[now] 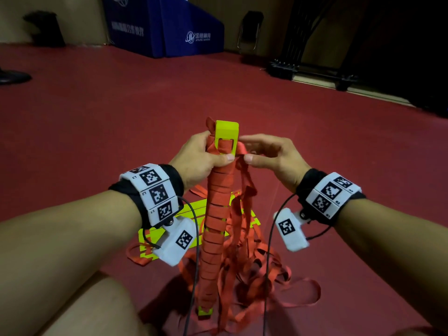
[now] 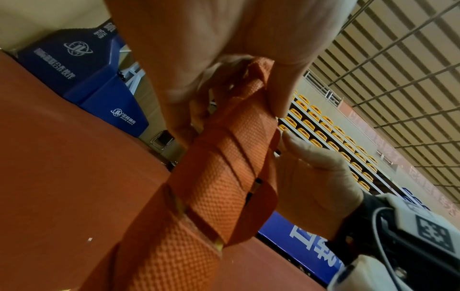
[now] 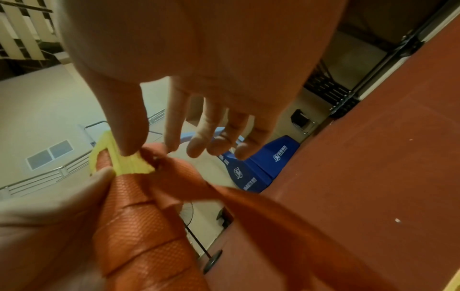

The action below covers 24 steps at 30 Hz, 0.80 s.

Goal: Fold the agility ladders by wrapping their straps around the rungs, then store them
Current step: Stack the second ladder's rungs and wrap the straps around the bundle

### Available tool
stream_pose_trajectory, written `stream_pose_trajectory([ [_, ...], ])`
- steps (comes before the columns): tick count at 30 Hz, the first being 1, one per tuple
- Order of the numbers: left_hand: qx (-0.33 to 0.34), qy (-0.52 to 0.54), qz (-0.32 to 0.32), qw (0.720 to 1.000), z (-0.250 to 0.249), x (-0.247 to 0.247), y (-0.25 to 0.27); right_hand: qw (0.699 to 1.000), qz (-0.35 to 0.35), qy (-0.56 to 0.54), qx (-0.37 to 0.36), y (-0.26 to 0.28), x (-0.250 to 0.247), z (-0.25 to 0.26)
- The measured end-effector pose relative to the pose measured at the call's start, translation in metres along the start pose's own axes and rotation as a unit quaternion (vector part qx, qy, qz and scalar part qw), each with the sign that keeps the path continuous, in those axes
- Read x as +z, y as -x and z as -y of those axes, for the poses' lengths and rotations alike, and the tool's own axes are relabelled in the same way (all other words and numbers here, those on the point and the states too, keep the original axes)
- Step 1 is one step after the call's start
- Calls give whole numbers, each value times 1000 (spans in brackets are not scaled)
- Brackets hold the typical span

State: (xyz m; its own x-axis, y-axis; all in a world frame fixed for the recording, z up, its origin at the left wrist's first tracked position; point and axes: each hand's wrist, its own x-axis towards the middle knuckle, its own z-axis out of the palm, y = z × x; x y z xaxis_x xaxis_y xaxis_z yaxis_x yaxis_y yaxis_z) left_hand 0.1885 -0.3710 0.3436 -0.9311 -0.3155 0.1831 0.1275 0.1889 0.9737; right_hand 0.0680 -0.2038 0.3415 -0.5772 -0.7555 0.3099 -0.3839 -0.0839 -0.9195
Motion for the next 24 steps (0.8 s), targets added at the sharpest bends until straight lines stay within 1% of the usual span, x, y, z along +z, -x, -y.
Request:
stream_pose_trajectory([
  [2, -5, -4, -2, 1000, 0, 1, 0, 999, -4, 31, -22, -1, 4, 2],
  [4, -8, -12, 2, 1000, -1, 3, 1, 999, -10, 38, -26, -2, 6, 2],
  [6, -10, -15, 1, 1000, 0, 5, 0, 999, -20, 45, -17, -1, 6, 2],
  [10, -17, -24, -4, 1000, 0, 6, -1, 997, -38, 59, 24, 1, 5, 4],
  [12, -19, -28, -9, 999, 0, 5, -1, 996, -36, 72, 26, 2, 5, 2],
  [14, -19, -27, -8, 999, 0, 5, 0, 992, -25, 119, 26, 3, 3, 0],
  [16, -23, -28, -6, 999, -2, 5, 1, 986, -13, 158, 45, 3, 0, 0],
  [18, -30, -28, -12, 999, -2, 5, 2, 988, 21, 131, 79, 5, -4, 0],
  [21, -41, -21, -27, 999, -5, 3, 3, 989, 85, 85, 83, 7, -6, -1],
  [22, -42, -15, -30, 999, -6, 3, 4, 989, 95, 87, 75, 8, -6, -2],
  [24, -43, -8, -33, 998, -7, 3, 5, 990, 88, 95, 64, 9, -6, -4],
])
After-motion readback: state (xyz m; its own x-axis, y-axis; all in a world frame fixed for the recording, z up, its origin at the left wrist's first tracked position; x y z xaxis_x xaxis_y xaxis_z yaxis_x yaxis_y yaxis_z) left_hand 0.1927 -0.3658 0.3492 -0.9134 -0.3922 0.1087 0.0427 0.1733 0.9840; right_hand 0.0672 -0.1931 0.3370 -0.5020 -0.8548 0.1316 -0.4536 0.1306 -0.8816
